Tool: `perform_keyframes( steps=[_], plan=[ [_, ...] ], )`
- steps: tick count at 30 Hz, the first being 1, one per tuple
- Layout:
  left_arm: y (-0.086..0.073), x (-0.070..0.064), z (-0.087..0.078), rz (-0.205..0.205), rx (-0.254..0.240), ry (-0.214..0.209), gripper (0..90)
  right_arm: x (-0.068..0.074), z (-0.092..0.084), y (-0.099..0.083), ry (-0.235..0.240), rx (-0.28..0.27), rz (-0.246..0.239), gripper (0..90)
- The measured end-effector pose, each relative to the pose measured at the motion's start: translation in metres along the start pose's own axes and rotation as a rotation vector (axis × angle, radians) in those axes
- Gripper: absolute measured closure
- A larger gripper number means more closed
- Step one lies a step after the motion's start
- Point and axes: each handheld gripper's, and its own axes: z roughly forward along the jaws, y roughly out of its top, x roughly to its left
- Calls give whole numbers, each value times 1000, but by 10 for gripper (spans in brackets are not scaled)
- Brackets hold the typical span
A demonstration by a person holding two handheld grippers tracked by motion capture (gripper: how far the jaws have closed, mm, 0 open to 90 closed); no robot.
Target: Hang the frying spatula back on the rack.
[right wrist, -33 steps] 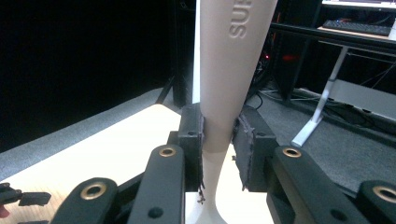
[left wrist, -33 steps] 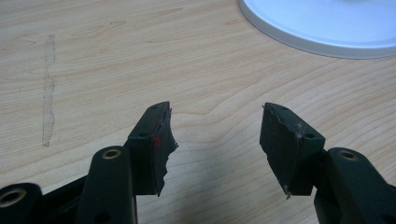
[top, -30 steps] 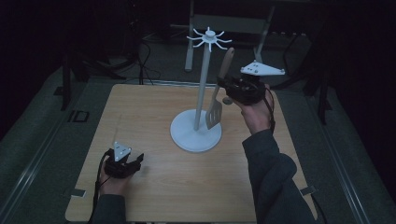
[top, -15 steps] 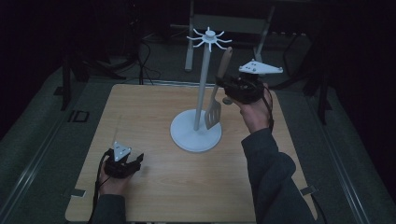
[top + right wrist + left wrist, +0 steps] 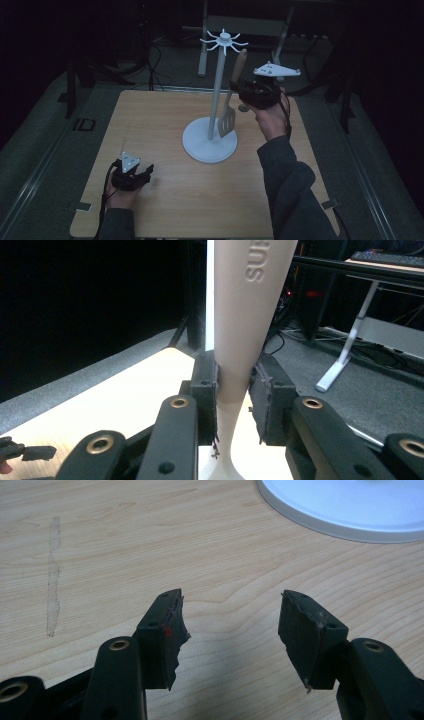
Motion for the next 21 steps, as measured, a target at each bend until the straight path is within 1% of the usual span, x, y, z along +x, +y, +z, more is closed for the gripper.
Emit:
perform_keyframes(
  steps=[21],
  plan=[
    [0, 0, 1, -1, 3, -1, 437, 0, 10, 5, 6, 21, 3, 739]
  ],
)
